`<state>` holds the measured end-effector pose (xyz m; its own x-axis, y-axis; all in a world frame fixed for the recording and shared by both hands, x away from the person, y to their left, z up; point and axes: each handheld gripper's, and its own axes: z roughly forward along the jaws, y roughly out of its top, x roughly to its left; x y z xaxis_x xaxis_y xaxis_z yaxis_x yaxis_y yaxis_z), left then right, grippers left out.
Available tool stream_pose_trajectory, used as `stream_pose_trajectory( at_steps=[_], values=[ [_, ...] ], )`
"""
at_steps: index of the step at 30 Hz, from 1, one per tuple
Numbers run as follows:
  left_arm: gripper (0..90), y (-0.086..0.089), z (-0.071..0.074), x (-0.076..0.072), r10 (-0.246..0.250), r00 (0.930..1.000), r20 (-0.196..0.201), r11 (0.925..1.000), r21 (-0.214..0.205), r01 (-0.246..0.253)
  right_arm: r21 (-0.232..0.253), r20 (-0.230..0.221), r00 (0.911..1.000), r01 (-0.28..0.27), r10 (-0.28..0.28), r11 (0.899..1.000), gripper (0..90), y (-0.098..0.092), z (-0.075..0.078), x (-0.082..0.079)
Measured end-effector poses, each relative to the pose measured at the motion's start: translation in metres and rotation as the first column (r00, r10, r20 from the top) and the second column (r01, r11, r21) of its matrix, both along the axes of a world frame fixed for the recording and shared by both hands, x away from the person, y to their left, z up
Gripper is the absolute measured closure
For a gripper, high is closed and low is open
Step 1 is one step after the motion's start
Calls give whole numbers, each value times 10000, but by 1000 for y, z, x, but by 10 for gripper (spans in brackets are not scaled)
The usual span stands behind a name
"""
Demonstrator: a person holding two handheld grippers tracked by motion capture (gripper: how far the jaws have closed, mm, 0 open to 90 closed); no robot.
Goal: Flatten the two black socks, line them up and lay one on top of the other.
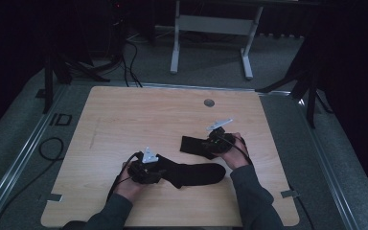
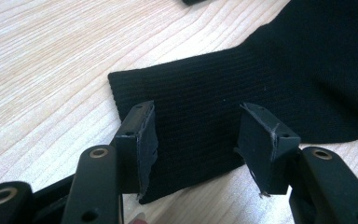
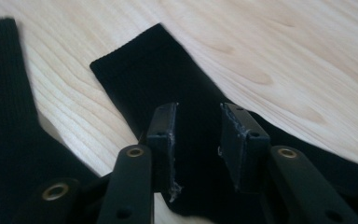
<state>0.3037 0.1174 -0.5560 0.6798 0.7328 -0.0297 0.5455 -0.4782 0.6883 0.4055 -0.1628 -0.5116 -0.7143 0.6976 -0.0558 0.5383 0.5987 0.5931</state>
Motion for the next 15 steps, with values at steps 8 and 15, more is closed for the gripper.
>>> stream_pose_trajectory(
  at_steps=[8, 15],
  values=[
    [471, 0, 0, 0, 23, 10000, -11, 10000, 0, -23, -536, -735, 9962, -502, 462, 9973, 558, 19, -22, 14],
    [469, -1, 0, -1, 42, 10000, -5, 10000, 58, -42, -486, -1089, 9939, -214, 160, 9986, 627, 22, -27, 18]
  ],
)
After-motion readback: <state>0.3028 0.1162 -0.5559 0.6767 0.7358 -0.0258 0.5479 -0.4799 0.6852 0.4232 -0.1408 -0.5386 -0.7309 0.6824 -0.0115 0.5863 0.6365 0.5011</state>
